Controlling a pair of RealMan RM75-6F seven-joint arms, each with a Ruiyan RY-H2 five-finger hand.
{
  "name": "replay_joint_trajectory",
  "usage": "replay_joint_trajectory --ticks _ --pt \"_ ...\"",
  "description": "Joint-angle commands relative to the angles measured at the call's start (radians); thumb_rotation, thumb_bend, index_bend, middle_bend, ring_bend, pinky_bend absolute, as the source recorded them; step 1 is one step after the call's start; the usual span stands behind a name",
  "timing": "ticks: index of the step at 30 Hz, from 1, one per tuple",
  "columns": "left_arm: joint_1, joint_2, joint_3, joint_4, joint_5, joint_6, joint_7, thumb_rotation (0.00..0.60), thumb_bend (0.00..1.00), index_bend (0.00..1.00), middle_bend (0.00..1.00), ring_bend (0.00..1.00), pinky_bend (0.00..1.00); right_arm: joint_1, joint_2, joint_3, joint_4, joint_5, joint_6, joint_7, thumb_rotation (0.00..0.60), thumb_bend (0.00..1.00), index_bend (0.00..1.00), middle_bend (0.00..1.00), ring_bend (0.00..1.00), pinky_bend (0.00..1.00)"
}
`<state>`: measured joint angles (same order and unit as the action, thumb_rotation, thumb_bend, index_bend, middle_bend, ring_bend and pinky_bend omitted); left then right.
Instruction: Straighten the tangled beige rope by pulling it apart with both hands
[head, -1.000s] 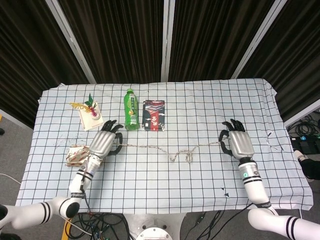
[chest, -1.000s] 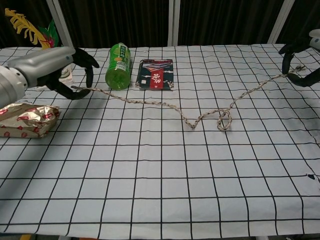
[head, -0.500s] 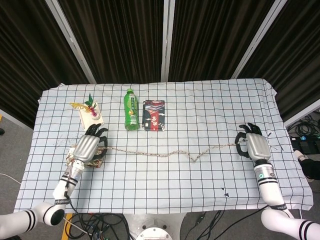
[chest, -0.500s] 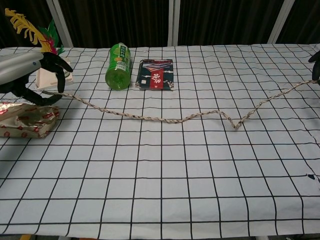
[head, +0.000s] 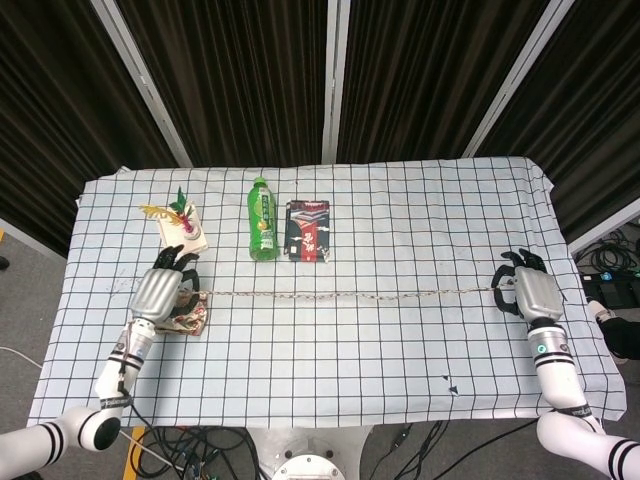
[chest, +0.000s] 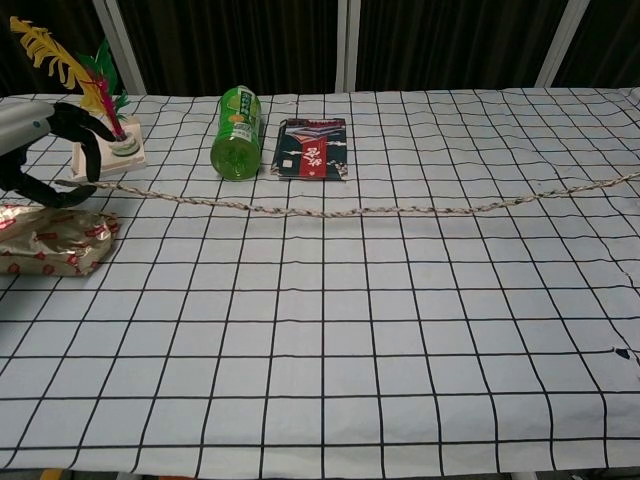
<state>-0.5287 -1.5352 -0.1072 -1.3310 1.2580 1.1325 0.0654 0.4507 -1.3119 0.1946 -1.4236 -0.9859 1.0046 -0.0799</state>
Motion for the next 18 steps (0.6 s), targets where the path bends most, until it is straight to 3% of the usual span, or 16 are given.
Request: replay_joint_trajectory --ticks 1,18 --pt "0.004 -0.003 -0.002 0.008 0.001 -0.003 -0.005 0.600 0.42 0.58 0.17 0.00 0.00 -0.001 -0.009 -0.004 0.020 -0.004 -0.015 0.013 0.600 0.51 0.64 0.16 0.00 0.00" --pt "0.008 -0.046 -0.011 0.067 0.001 -0.030 -0.007 0.600 0.41 0.54 0.17 0.00 0.00 0.015 -0.113 -0.005 0.170 -0.009 -0.075 0.056 0.600 0.49 0.61 0.14 0.00 0.00"
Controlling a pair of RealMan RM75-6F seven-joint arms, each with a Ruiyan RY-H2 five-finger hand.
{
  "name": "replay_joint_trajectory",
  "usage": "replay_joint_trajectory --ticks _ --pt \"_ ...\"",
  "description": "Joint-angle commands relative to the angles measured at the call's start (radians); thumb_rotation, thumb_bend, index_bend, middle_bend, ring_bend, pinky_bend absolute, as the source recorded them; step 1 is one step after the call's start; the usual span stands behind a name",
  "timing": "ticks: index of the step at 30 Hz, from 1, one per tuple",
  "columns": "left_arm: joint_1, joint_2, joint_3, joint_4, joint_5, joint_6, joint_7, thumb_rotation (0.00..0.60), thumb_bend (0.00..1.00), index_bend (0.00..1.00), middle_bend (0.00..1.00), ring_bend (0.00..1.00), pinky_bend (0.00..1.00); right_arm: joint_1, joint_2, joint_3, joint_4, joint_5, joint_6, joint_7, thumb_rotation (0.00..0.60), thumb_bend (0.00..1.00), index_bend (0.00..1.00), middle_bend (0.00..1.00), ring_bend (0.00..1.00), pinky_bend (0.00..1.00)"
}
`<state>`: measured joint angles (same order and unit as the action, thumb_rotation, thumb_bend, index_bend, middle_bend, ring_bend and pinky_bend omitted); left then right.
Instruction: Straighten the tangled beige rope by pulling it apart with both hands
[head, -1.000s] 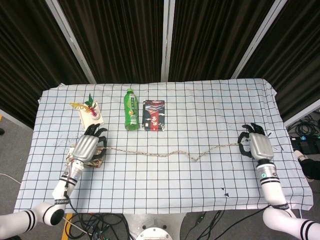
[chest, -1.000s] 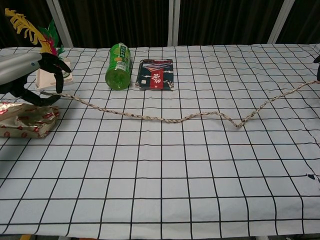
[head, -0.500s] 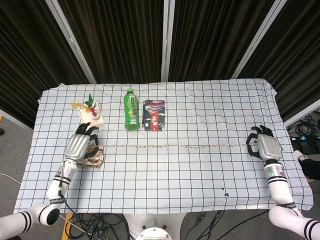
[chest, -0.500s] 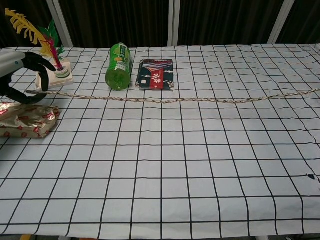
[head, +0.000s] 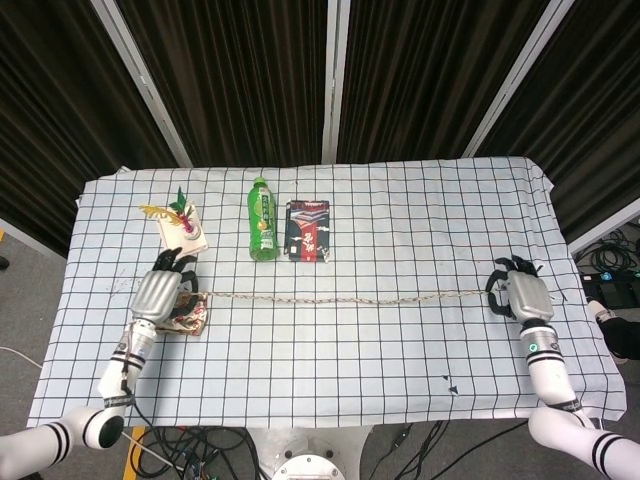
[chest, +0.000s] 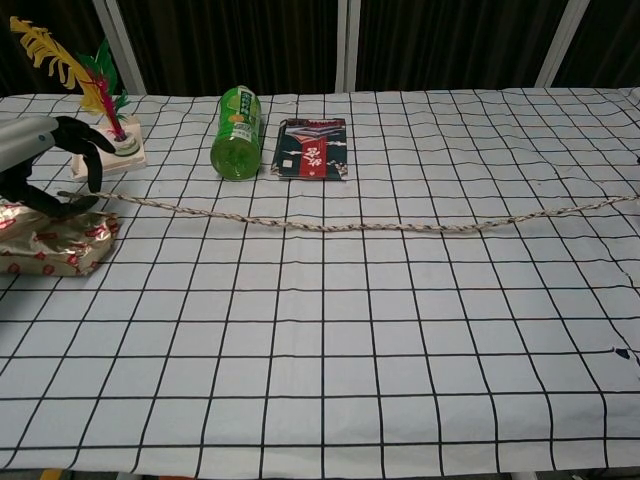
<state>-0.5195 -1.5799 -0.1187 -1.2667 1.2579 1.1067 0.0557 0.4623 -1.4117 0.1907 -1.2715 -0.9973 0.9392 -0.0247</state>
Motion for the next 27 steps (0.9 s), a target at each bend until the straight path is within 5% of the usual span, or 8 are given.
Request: replay_joint_trajectory --ticks 1,10,17,22,27 --pt "-0.001 -0.002 0.000 0.004 -0.001 -0.009 0.004 0.600 0.41 0.51 0.17 0.00 0.00 0.004 -0.017 -0.001 0.025 0.004 -0.014 -0.001 0.600 0.46 0.58 0.13 0.00 0.00" --pt "-0.002 -0.004 -0.003 0.004 -0.008 -0.030 0.014 0.600 0.37 0.31 0.15 0.00 0.00 -0.005 -0.040 0.002 0.047 0.000 -0.008 0.006 0.600 0.19 0.29 0.09 0.00 0.00" --pt "0.021 0.044 -0.031 -0.066 0.013 0.036 -0.024 0.600 0.23 0.19 0.14 0.00 0.00 -0.029 0.020 0.025 -0.036 -0.037 0.056 0.028 0.600 0.18 0.18 0.08 0.00 0.00" --pt "0.077 0.184 -0.054 -0.183 0.039 0.136 -0.049 0.600 0.20 0.19 0.14 0.00 0.00 -0.079 0.139 0.017 -0.166 -0.124 0.141 0.059 0.600 0.21 0.18 0.09 0.00 0.00" --pt "0.178 0.330 -0.024 -0.265 0.072 0.248 -0.072 0.600 0.19 0.20 0.14 0.00 0.00 -0.162 0.276 -0.037 -0.260 -0.276 0.241 0.149 0.600 0.25 0.18 0.10 0.00 0.00"
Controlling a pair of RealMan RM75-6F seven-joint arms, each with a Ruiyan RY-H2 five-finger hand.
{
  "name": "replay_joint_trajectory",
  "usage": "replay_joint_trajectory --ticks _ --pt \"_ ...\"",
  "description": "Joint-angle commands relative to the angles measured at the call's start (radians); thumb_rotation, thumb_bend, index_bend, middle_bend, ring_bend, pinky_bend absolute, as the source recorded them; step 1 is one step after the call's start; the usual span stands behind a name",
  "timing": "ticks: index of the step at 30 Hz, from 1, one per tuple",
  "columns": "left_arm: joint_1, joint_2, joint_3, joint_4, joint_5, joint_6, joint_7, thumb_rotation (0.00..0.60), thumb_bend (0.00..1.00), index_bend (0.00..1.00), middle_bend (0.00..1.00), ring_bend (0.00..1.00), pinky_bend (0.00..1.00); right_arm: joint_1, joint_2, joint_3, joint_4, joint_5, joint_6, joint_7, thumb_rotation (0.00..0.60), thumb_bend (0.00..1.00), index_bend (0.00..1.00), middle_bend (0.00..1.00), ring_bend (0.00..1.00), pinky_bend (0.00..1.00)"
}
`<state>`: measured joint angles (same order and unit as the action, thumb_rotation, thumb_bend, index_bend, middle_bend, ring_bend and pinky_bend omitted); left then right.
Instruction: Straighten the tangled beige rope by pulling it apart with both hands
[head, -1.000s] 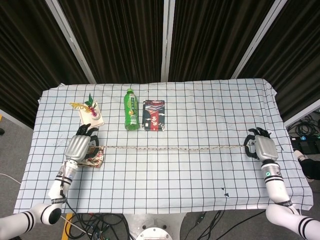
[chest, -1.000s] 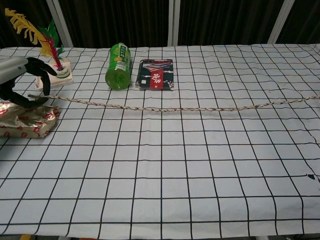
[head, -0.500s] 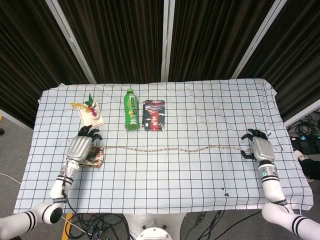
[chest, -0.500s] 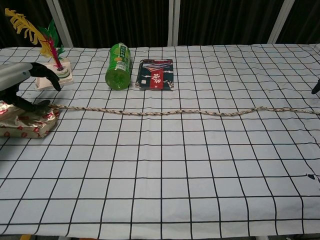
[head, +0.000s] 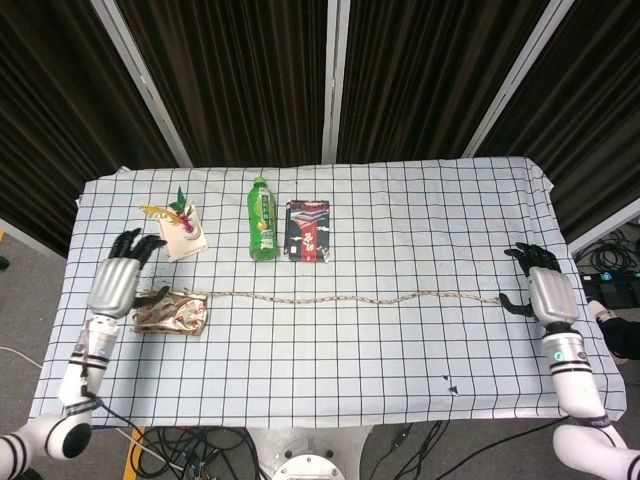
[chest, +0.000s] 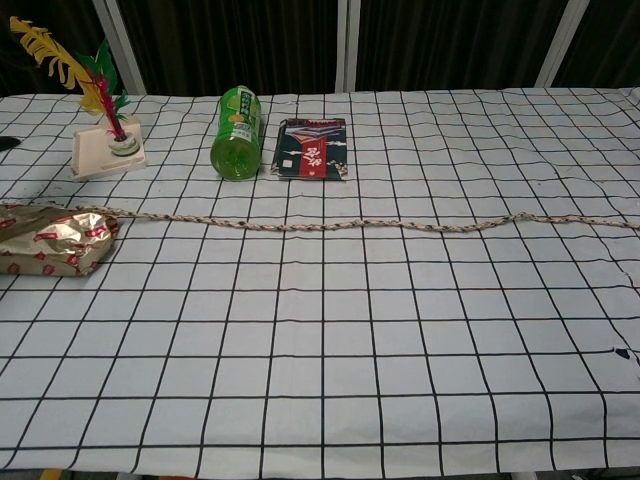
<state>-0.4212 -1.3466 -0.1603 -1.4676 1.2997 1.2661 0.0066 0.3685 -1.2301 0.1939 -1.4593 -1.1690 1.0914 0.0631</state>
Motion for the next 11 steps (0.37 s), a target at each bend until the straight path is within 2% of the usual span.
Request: replay_joint_trajectory --ticks 1,5,11 --pt "0.101 0.115 0.026 -0.071 0.034 0.110 -0.028 0.600 0.19 0.21 0.14 0.00 0.00 -0.086 0.108 -0.048 -0.083 -0.122 0.116 0.066 0.600 0.25 0.18 0.10 0.00 0.00" --pt "0.196 0.172 0.078 -0.095 0.068 0.203 -0.048 0.600 0.19 0.21 0.14 0.00 0.00 -0.162 0.145 -0.084 -0.120 -0.195 0.234 0.103 0.600 0.25 0.18 0.10 0.00 0.00" --pt "0.309 0.180 0.137 -0.123 0.112 0.322 -0.066 0.600 0.19 0.21 0.14 0.00 0.00 -0.251 0.141 -0.123 -0.130 -0.255 0.364 0.126 0.600 0.25 0.18 0.10 0.00 0.00"
